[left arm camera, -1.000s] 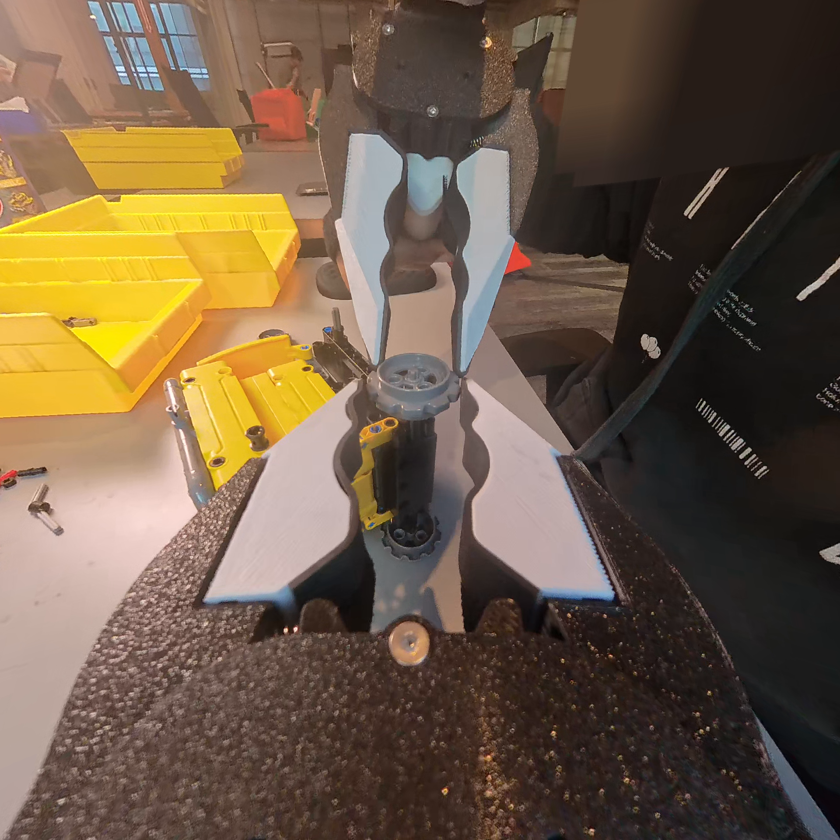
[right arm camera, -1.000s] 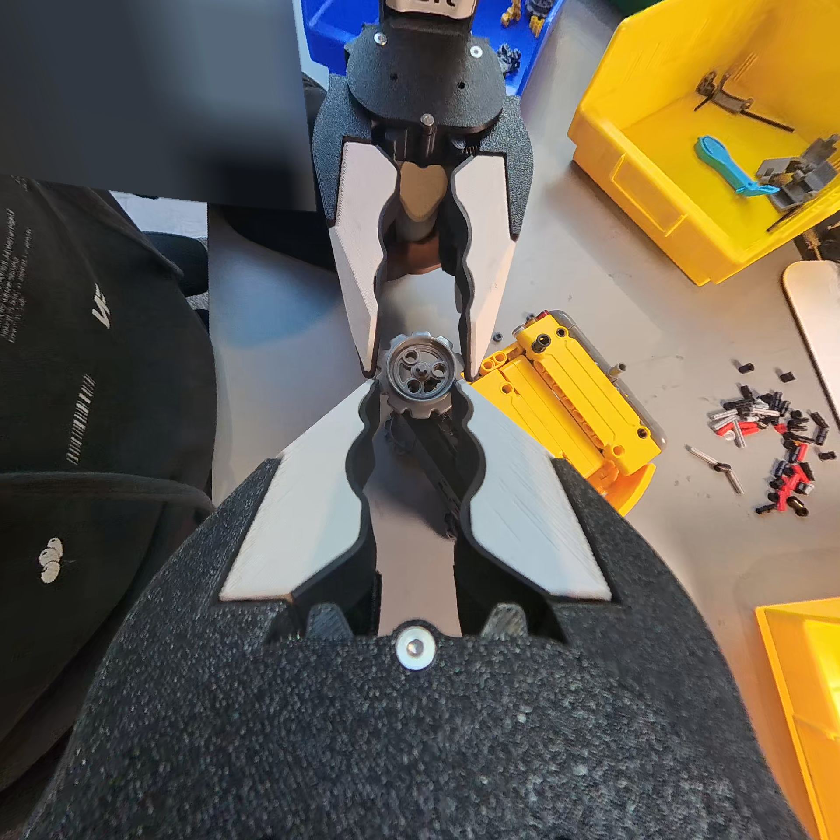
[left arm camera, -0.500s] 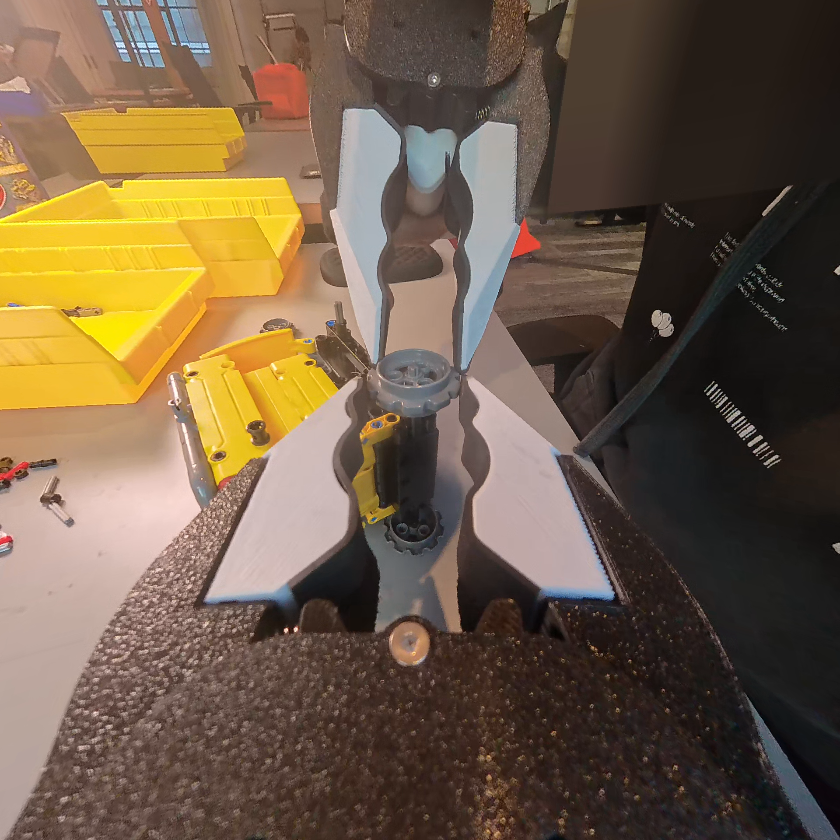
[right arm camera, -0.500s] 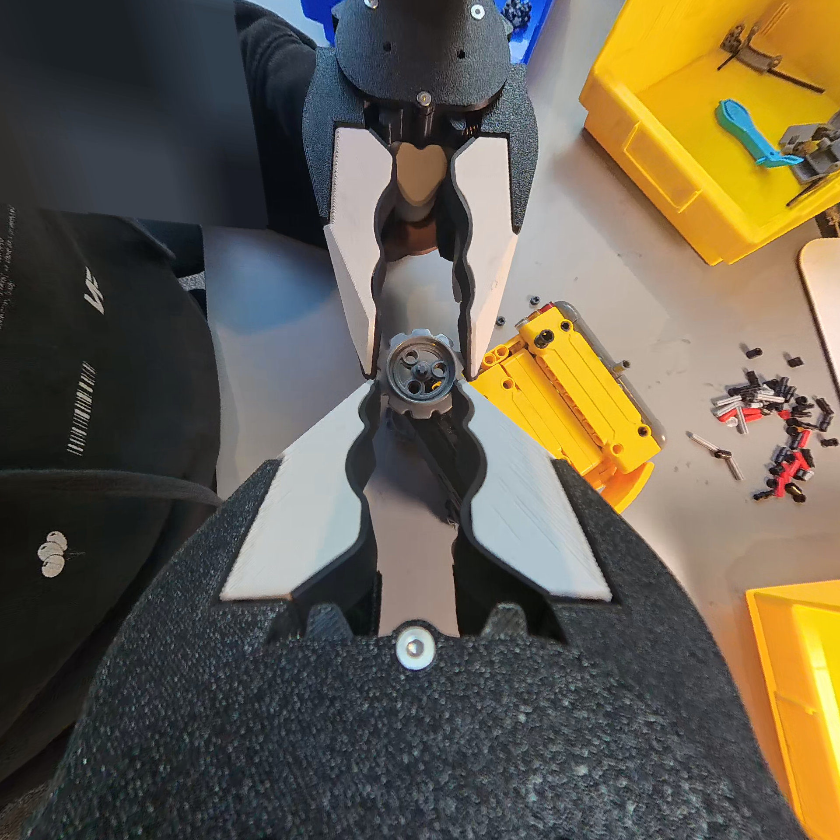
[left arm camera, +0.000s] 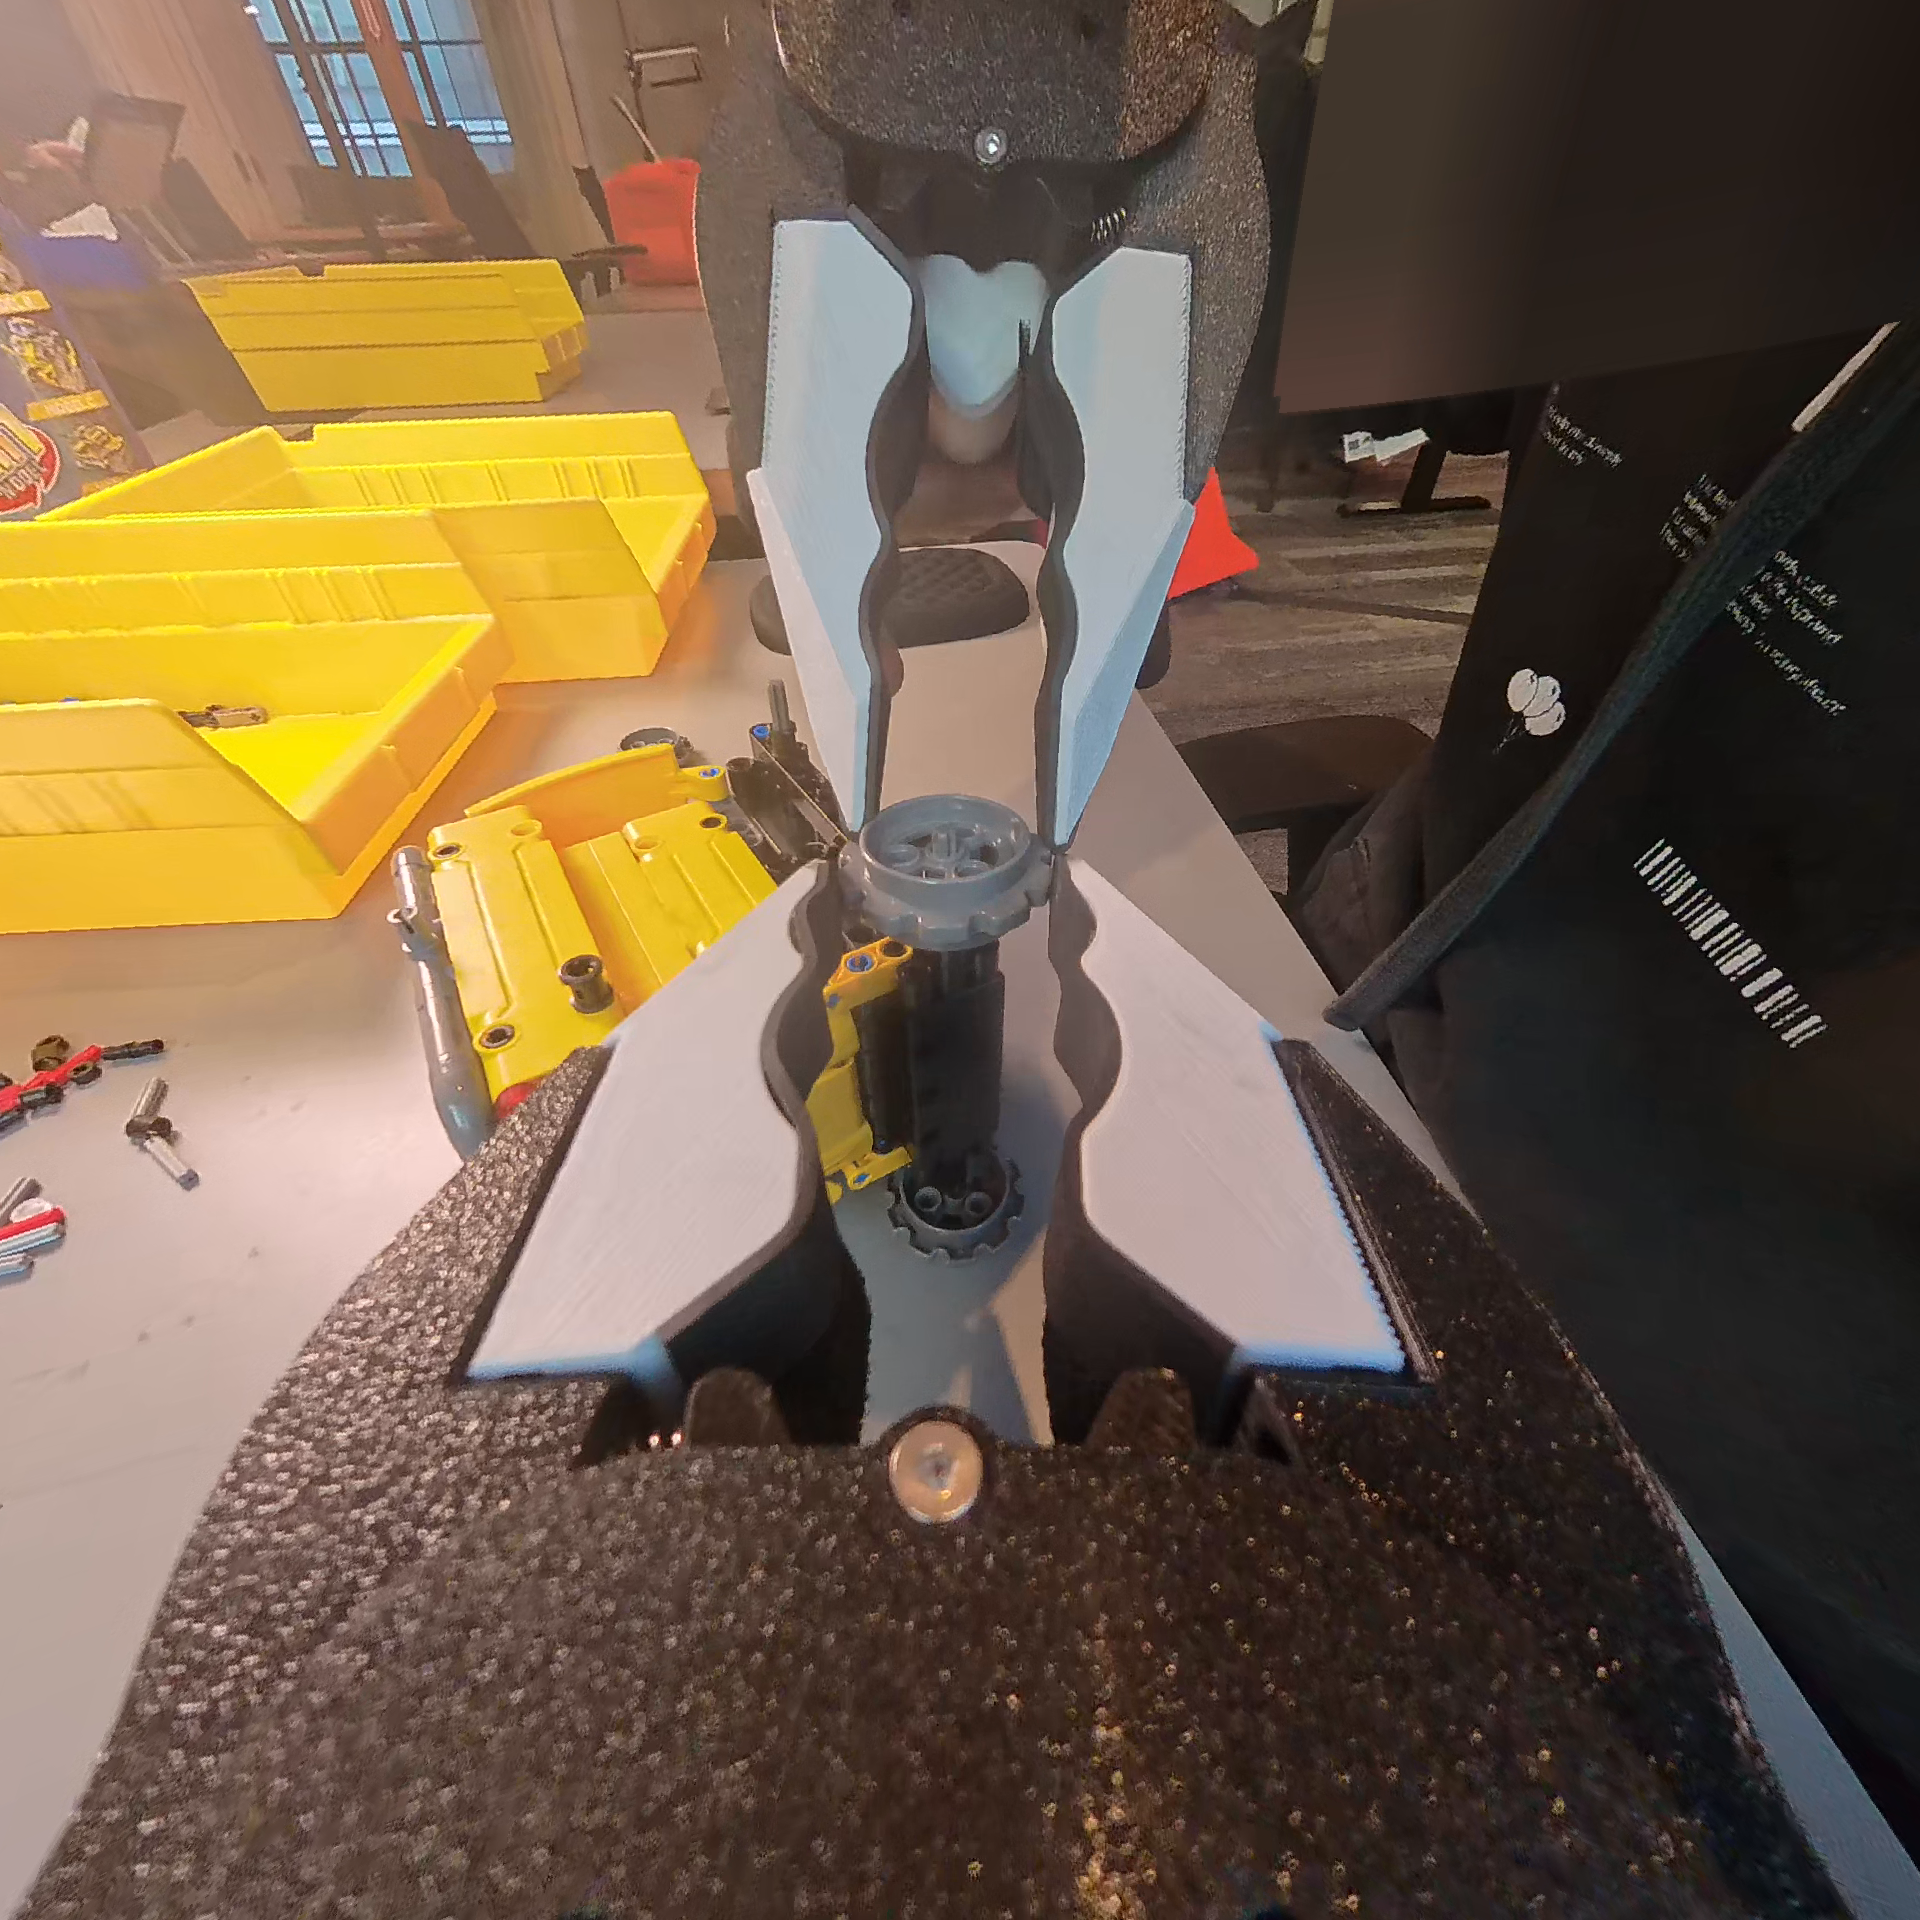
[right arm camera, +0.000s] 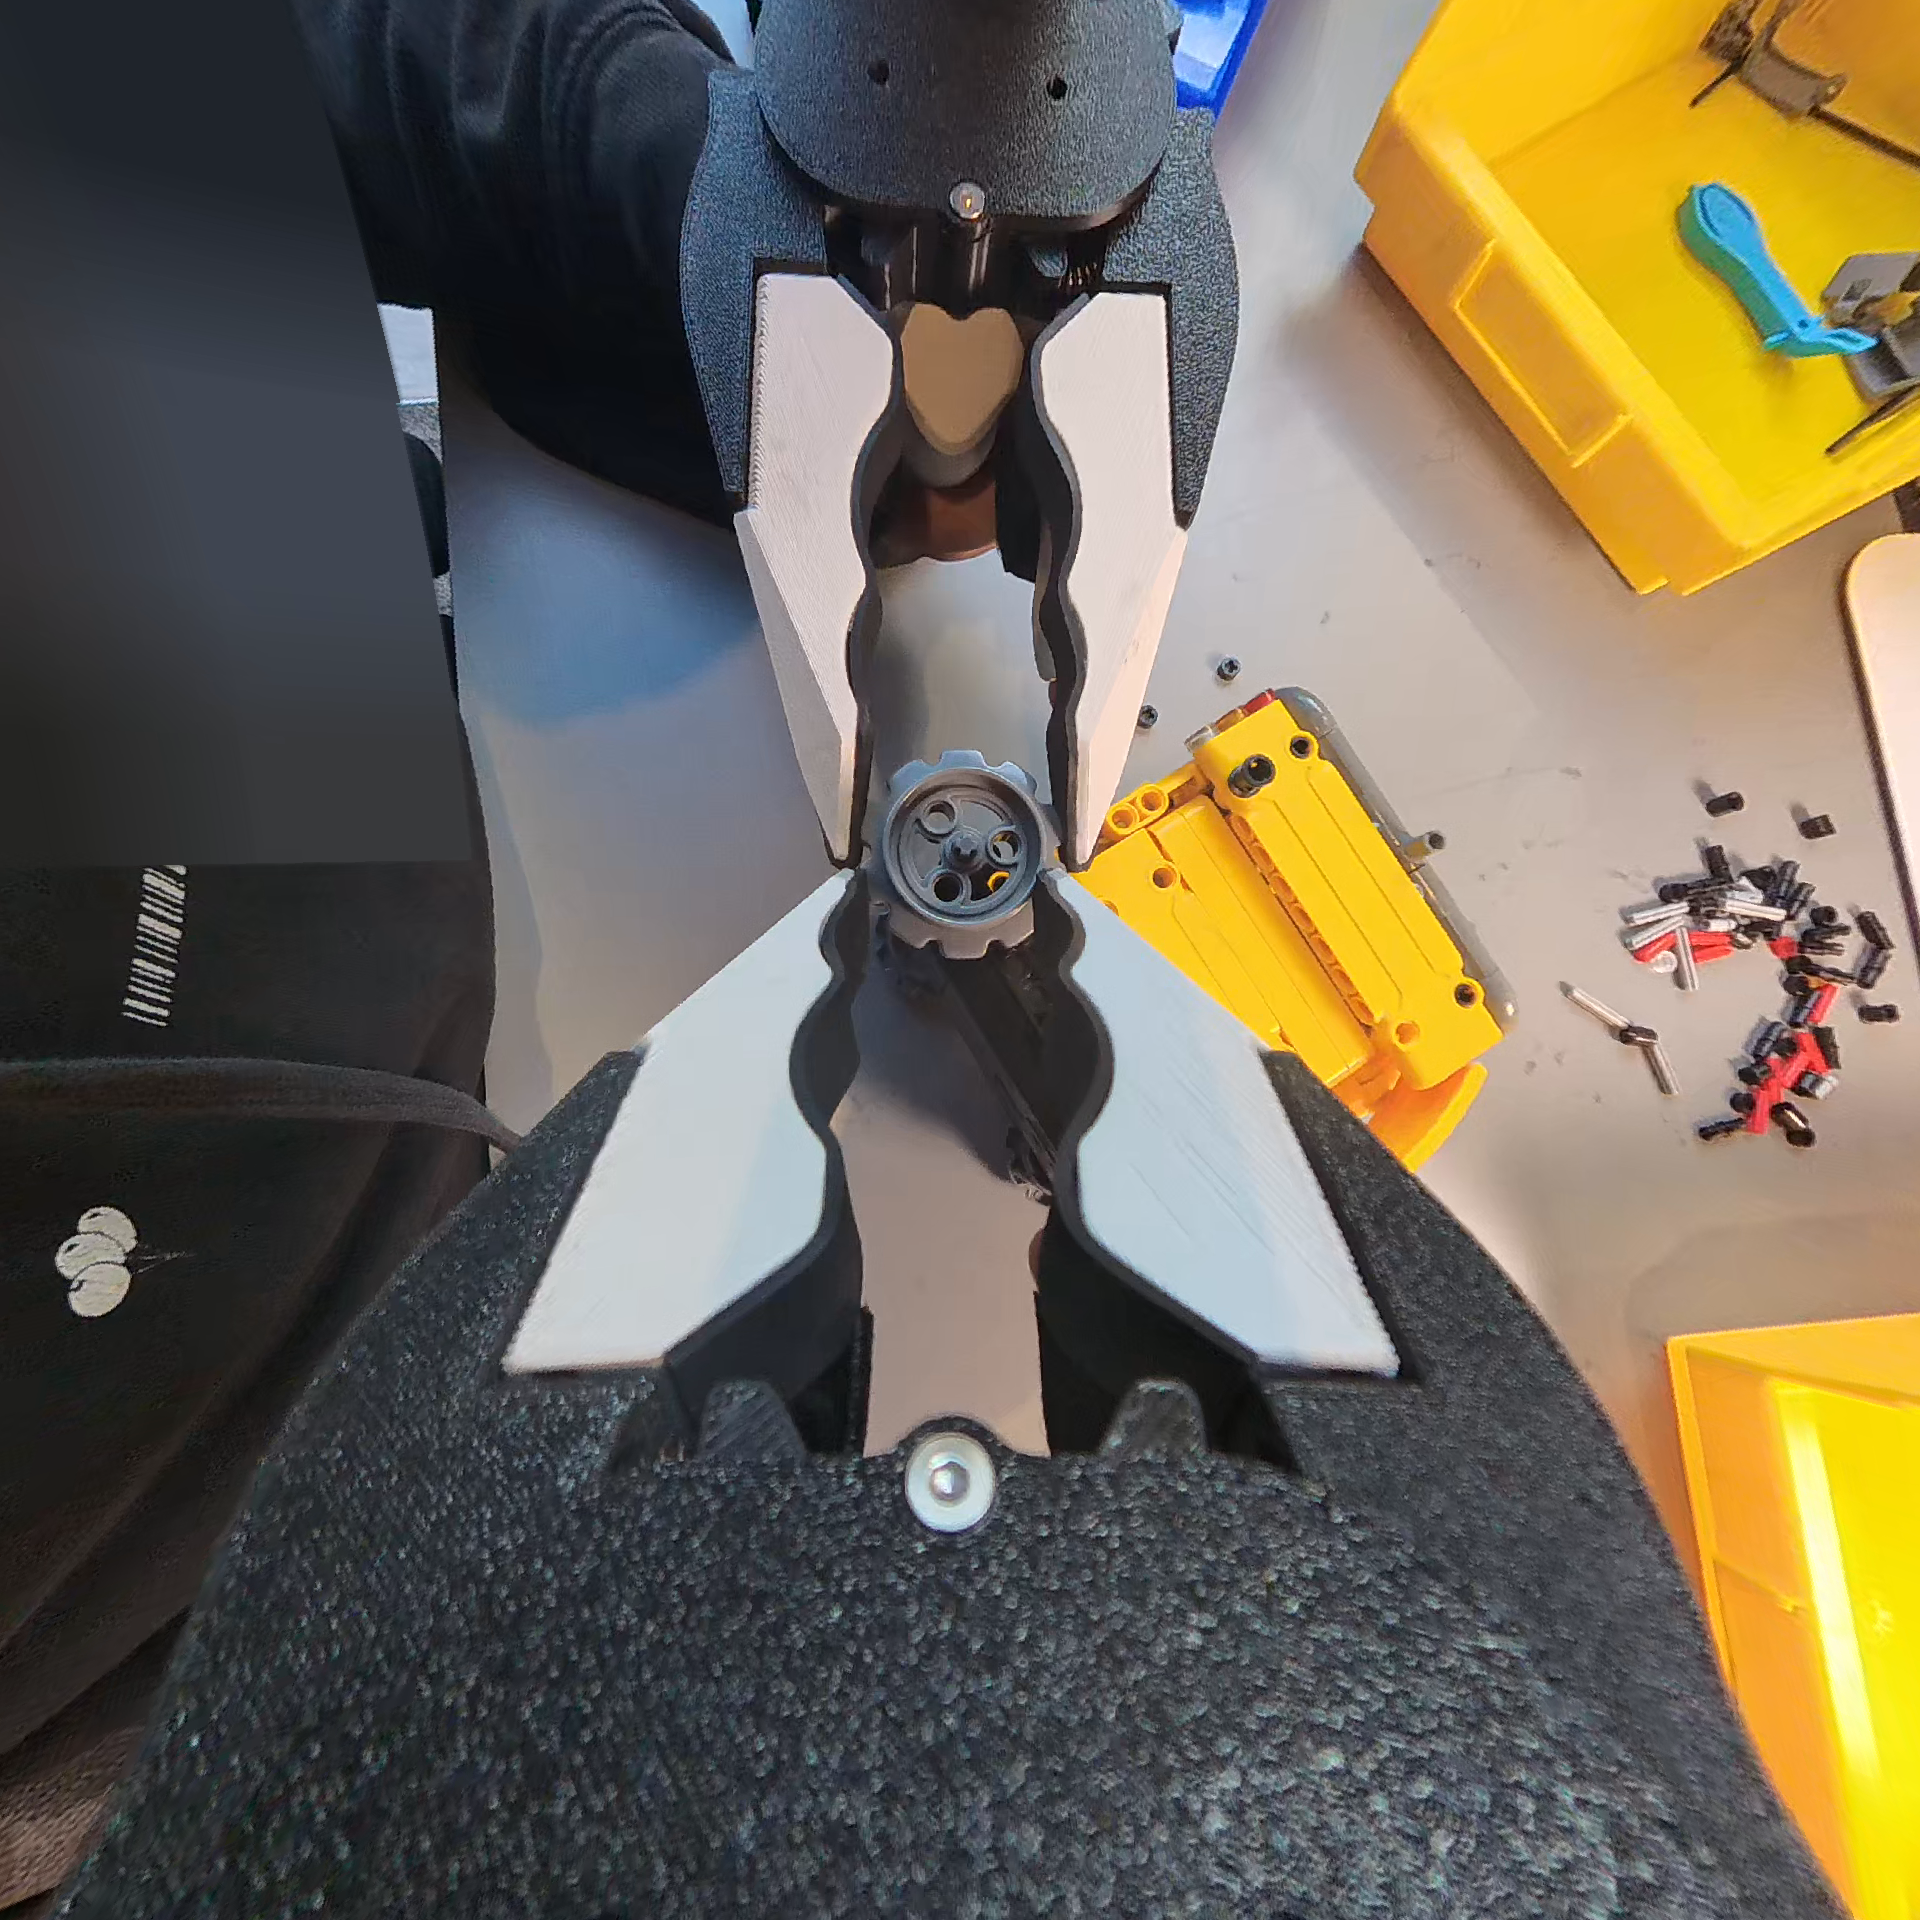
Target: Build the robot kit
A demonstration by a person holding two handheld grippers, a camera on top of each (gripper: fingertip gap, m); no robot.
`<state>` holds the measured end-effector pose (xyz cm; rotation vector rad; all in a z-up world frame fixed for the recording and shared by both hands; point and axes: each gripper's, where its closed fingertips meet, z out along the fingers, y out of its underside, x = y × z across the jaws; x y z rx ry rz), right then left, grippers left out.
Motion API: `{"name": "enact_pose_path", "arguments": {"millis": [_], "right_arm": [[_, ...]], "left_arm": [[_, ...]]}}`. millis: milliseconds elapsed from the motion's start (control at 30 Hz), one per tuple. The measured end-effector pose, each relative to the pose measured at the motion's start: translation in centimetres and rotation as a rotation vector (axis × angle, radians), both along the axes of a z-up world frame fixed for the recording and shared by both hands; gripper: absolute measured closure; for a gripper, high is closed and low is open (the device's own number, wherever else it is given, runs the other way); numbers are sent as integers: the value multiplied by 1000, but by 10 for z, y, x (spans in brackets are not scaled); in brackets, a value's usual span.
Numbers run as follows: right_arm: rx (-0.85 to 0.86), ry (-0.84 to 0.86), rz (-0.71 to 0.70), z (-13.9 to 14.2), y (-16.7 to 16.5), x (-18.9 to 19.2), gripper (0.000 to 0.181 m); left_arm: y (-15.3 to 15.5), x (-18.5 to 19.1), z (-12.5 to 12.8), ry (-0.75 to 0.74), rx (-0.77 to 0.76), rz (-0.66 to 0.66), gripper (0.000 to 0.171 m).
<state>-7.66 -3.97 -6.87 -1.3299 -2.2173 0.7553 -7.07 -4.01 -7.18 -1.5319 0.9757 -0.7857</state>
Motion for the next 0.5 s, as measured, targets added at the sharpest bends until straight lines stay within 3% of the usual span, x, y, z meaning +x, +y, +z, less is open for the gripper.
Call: {"name": "enact_pose_path", "arguments": {"millis": [500], "right_arm": [[-26, -19, 5, 1, 2, 0, 150]], "left_arm": [[1, 0, 3, -33, 5, 26, 133]]}}
